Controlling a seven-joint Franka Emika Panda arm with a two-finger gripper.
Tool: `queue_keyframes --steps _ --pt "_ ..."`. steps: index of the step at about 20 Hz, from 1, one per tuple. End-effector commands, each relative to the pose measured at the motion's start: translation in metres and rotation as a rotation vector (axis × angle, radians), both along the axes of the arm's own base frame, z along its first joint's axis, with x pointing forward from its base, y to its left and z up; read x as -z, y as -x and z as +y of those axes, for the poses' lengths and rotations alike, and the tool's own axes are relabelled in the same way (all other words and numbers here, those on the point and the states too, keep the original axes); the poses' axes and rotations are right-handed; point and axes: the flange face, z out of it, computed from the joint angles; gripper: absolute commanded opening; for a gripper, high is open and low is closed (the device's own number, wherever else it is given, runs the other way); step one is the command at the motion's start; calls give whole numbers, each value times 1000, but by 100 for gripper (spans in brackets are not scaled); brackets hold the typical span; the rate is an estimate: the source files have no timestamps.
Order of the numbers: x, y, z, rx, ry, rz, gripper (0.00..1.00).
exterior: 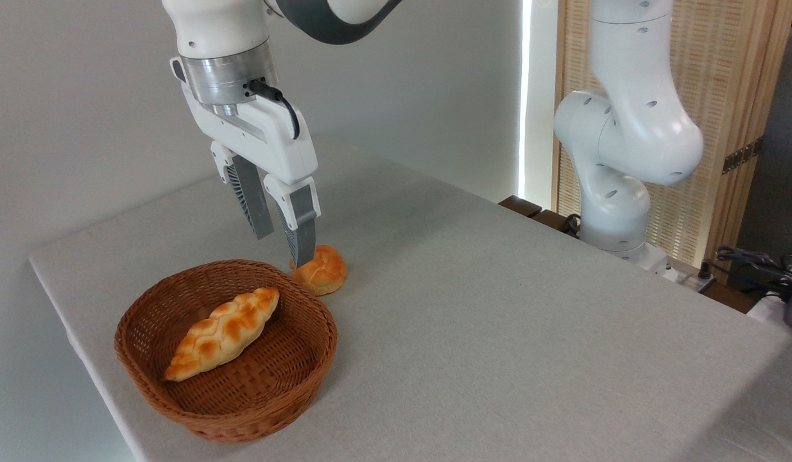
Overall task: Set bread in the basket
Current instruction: 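Lower the open gripper down onto the small round golden bun, then close the gripper around the round bun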
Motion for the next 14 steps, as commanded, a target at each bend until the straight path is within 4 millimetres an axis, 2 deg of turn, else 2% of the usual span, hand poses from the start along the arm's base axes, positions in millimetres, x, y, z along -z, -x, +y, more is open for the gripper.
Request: queue_keyframes --steps 1,3,7,10,14 --pt "25 15 -28 39 10 63 100" --pt "42 28 -36 56 5 76 100" --pt "81 57 -71 122 -6 80 100" --pt "98 74 -95 137 31 101 100" --pt "112 79 -110 159 40 103 100"
